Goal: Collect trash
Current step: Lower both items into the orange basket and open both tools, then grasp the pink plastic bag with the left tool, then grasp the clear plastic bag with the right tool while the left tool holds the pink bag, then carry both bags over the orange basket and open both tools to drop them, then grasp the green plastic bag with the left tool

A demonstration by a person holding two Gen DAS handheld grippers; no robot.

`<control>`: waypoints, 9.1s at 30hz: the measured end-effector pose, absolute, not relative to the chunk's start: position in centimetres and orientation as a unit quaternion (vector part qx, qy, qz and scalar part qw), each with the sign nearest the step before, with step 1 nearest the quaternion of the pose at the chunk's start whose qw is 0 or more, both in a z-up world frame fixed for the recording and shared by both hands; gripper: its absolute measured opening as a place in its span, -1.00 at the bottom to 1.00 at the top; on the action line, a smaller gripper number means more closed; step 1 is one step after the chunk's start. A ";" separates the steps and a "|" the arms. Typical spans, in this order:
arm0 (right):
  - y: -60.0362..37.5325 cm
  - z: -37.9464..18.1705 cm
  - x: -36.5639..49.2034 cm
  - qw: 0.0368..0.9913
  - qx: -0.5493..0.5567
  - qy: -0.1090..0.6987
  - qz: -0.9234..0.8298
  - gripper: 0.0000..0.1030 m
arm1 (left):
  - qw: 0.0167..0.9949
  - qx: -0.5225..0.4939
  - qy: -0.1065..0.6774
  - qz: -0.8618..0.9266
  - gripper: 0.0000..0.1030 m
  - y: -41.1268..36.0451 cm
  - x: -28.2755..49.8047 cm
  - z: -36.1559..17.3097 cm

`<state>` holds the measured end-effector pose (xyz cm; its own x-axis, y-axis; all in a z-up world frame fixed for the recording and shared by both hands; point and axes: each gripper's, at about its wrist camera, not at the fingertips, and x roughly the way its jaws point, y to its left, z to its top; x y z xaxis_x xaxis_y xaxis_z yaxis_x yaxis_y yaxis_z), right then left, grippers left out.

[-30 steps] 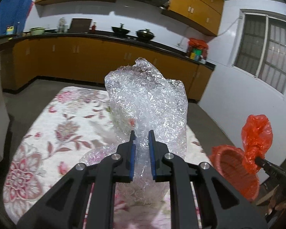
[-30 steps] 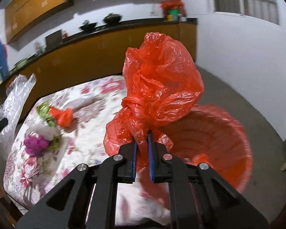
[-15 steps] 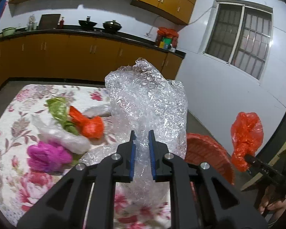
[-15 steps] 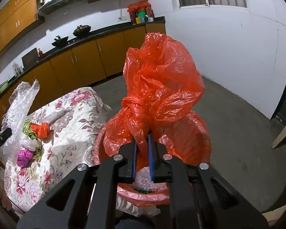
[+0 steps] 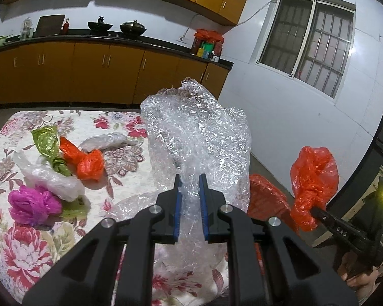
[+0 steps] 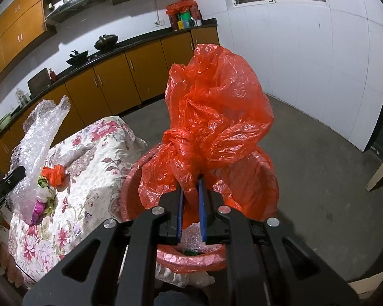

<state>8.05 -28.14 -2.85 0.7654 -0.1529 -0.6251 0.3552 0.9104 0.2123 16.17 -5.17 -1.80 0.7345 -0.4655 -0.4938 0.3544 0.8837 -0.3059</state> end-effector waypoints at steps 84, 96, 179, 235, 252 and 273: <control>-11.5 -4.4 15.9 0.924 0.069 0.373 0.053 -0.22 | 0.929 -0.037 0.365 -0.054 0.21 12.1 21.2 -10.8; -6.5 -4.7 17.4 0.917 0.044 0.385 0.099 -0.22 | 0.917 -0.037 0.385 -0.095 0.44 13.7 22.6 -11.5; -25.2 -3.7 12.3 0.915 0.199 0.333 -0.115 -0.81 | 0.946 -0.053 0.280 -0.157 -0.09 5.4 16.3 -3.8; -32.3 -4.4 9.2 0.900 0.258 0.315 -0.153 -0.19 | 0.877 -0.017 0.347 -0.331 0.28 -16.4 19.5 -8.1; -19.9 -5.0 15.0 0.912 0.164 0.376 -0.007 -0.19 | 0.934 -0.019 0.346 -0.090 0.36 2.0 20.0 -9.4; -8.8 -4.9 21.3 0.907 0.091 0.401 0.090 -0.19 | 0.923 -0.039 0.380 -0.036 -0.94 9.5 23.1 -11.4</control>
<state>21.34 -8.79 -4.89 0.6626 0.2356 -0.7110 -0.0903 0.9674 0.2364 23.13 9.51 -11.37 0.7087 -0.0960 -0.6990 0.0362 0.9943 -0.0998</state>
